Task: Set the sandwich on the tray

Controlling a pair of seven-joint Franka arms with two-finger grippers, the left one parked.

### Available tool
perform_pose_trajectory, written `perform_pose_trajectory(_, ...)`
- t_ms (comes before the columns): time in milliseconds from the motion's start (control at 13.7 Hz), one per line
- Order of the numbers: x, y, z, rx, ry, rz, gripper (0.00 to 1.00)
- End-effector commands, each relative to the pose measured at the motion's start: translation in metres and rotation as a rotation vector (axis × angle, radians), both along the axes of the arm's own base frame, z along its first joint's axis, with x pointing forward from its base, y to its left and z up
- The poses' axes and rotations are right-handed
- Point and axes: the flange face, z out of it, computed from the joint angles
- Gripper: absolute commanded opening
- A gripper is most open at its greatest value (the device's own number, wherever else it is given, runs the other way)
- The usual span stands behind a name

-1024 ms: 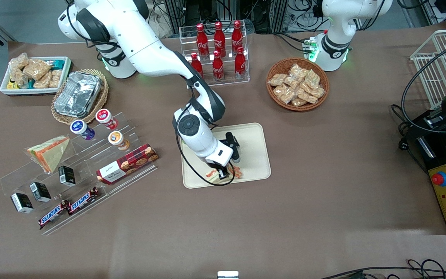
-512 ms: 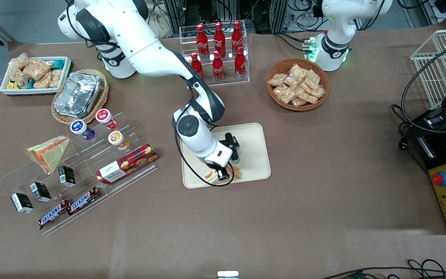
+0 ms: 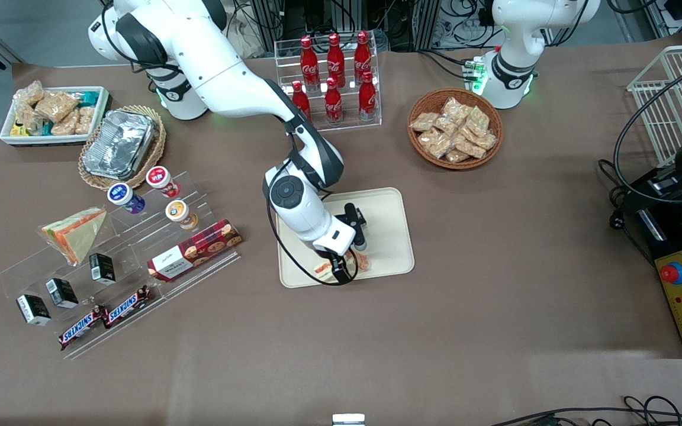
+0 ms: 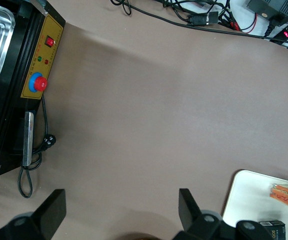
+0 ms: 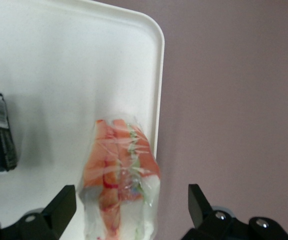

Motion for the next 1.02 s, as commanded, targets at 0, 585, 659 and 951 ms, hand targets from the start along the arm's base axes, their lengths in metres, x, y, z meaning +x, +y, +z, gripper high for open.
perform_pose_trajectory(0, -0.005, -0.008, 0.016, 0.049, 0.052, -0.128, 0.99)
perform_pose_trajectory(585, 0.039, -0.17, 0.146, 0.018, 0.386, -0.463, 0.99)
perform_pose_trajectory(659, 0.045, -0.205, 0.162, 0.0, 0.439, -0.558, 0.99)
perform_pose_trajectory(951, 0.055, -0.317, 0.203, -0.066, 0.511, -0.773, 0.99)
